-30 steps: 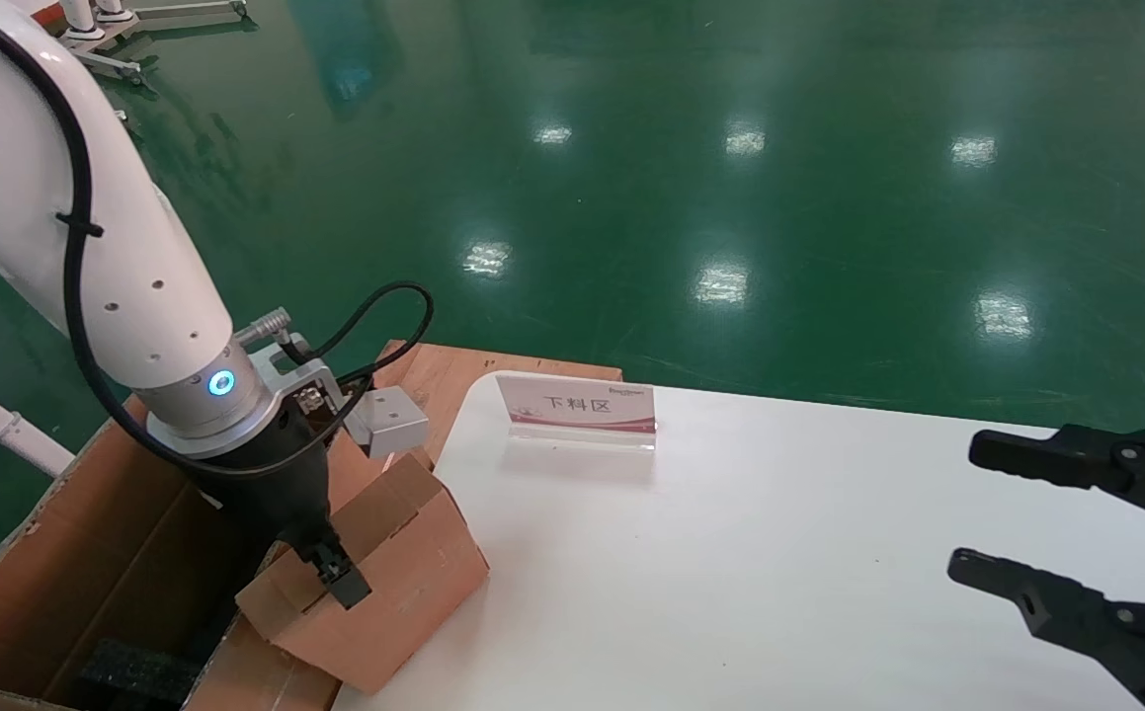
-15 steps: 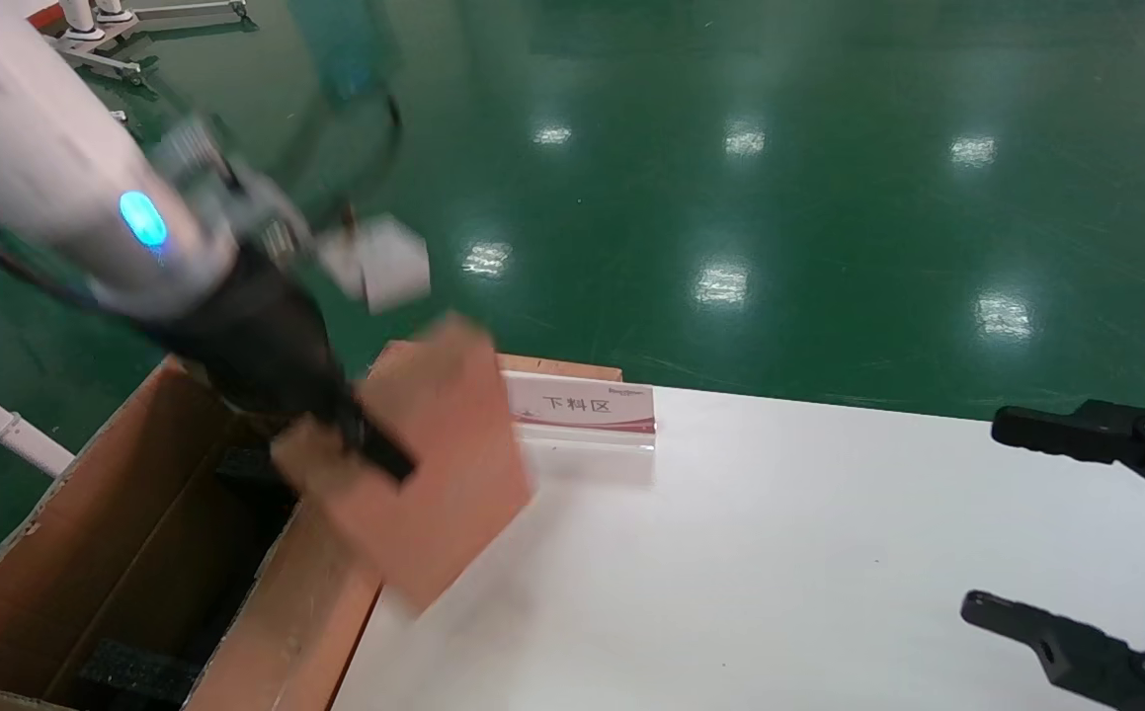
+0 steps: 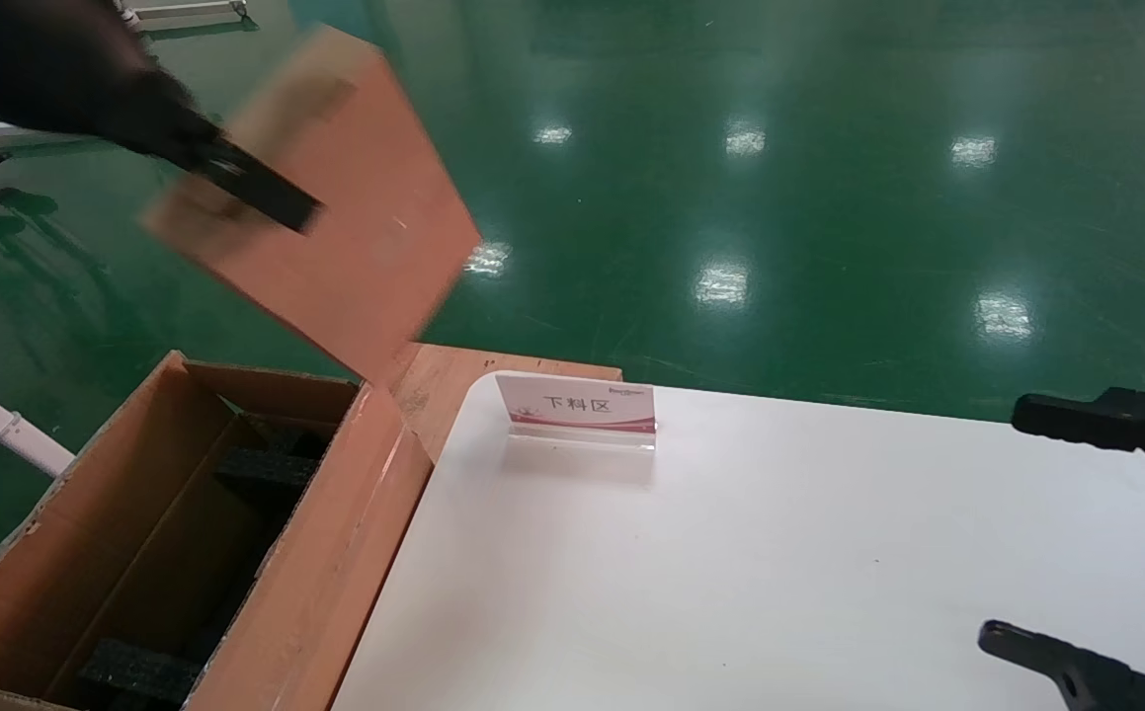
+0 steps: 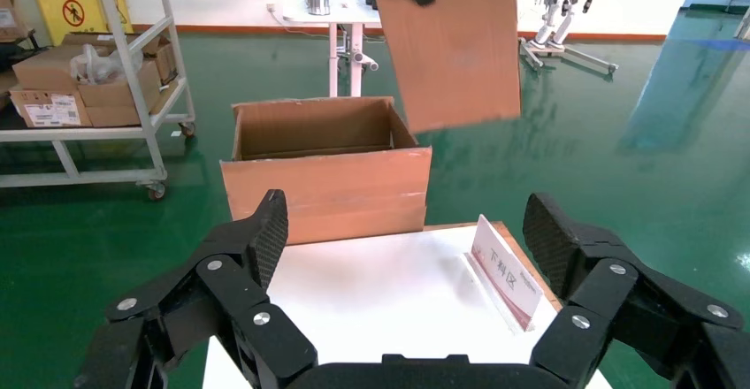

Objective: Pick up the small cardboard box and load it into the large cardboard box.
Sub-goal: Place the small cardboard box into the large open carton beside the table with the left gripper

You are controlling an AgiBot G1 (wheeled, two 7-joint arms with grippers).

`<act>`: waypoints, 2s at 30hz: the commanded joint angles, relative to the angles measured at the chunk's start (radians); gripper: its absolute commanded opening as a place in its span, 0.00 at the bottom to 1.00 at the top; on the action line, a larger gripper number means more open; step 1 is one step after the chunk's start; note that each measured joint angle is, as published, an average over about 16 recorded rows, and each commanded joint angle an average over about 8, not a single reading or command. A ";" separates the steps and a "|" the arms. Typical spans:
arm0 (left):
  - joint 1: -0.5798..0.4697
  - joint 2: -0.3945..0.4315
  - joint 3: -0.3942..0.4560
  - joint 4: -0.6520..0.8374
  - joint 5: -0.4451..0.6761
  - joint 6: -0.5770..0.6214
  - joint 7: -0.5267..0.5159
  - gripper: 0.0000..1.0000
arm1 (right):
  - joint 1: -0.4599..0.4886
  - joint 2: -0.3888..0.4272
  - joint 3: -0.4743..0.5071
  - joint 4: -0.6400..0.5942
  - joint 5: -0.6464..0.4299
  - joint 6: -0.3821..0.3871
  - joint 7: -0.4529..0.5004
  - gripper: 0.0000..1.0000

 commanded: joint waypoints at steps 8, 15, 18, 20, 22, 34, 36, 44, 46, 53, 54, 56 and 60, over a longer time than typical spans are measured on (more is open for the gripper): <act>-0.125 0.024 0.260 0.132 0.060 0.013 0.105 0.00 | 0.000 0.000 -0.001 0.000 0.000 0.000 0.000 1.00; -0.130 0.045 0.498 0.232 0.007 0.017 0.194 0.00 | 0.000 0.000 -0.001 0.000 0.001 0.000 -0.001 1.00; -0.129 0.049 0.592 0.259 -0.051 0.013 0.214 0.00 | 0.000 0.001 -0.001 0.000 0.001 0.001 -0.001 1.00; -0.128 0.052 0.644 0.275 -0.091 0.009 0.223 0.00 | 0.000 0.001 -0.001 0.000 0.001 0.001 -0.001 1.00; -0.126 0.055 0.685 0.289 -0.128 0.005 0.229 0.00 | 0.000 0.001 -0.001 0.000 0.001 0.001 -0.001 1.00; -0.091 0.003 0.779 0.274 -0.277 -0.034 0.205 0.00 | 0.000 0.001 -0.002 0.000 0.002 0.001 -0.001 1.00; -0.083 -0.014 0.782 0.257 -0.284 -0.045 0.192 0.00 | 0.001 0.001 -0.002 0.000 0.002 0.001 -0.001 1.00; -0.056 -0.081 0.780 0.196 -0.285 -0.119 0.137 0.00 | 0.001 0.001 -0.003 0.000 0.002 0.001 -0.001 1.00; -0.050 -0.096 0.777 0.183 -0.283 -0.142 0.124 0.00 | 0.001 0.001 -0.003 0.000 0.002 0.001 -0.001 1.00; -0.014 -0.134 0.778 0.143 -0.274 -0.202 0.091 0.00 | 0.001 0.001 -0.003 0.000 0.002 0.001 -0.002 1.00; -0.009 -0.138 0.780 0.139 -0.274 -0.206 0.088 0.00 | 0.001 0.001 -0.003 0.000 0.002 0.001 -0.002 1.00; 0.002 -0.144 0.783 0.133 -0.272 -0.214 0.083 0.00 | 0.001 0.001 -0.004 0.000 0.002 0.002 -0.002 1.00; 0.020 -0.154 0.790 0.132 -0.262 -0.229 0.079 0.00 | 0.001 0.002 -0.004 0.000 0.003 0.002 -0.002 1.00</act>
